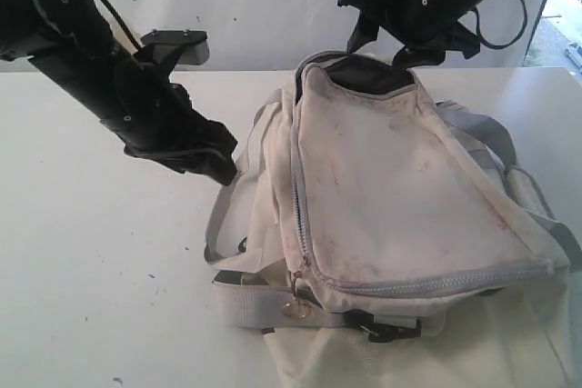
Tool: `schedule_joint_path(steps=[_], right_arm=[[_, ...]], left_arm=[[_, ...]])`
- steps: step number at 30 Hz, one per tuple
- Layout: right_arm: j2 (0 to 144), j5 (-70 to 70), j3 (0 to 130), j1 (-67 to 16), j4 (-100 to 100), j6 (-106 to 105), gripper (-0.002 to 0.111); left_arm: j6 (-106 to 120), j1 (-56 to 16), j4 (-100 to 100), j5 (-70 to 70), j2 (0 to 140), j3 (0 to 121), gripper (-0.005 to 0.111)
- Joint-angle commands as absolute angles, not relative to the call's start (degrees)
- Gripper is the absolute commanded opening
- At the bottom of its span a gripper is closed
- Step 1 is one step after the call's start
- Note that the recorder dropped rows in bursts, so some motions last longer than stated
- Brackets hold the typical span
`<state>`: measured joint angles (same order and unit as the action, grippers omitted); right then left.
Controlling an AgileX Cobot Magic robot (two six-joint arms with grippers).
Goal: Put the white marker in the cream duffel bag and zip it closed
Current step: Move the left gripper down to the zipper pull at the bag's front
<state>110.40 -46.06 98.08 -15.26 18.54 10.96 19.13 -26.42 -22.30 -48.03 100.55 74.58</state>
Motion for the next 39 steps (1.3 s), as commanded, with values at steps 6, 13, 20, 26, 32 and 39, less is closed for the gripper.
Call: schedule_joint_path(steps=[6, 13, 20, 26, 32, 39], right_arm=[[106.3, -57.9, 98.2, -14.8, 18.4, 1.2, 0.047], [103.9, -69.2, 97.5, -11.9, 15.4, -1.8, 0.014], [100.5, -67.1, 90.6, -11.3, 14.3, -3.8, 0.013], [99.0, -63.7, 86.6, -11.3, 14.2, -4.8, 0.013], [98.8, -61.4, 85.2, -11.3, 14.2, -4.8, 0.013], [98.7, -60.6, 84.5, -11.3, 14.2, -4.8, 0.013]], left_arm=[[18.8, -26.6, -25.6, -60.8, 98.6, 74.7, 0.073], [22.5, -34.8, -30.4, -60.8, 98.6, 71.1, 0.073], [36.1, -39.1, -47.6, -48.3, 98.6, 63.3, 0.073], [38.7, -39.5, -48.5, -44.1, 98.6, 59.8, 0.073], [44.4, -39.5, -50.1, -41.3, 98.6, 57.3, 0.073], [53.0, -39.5, -53.7, -33.9, 98.6, 53.1, 0.073]])
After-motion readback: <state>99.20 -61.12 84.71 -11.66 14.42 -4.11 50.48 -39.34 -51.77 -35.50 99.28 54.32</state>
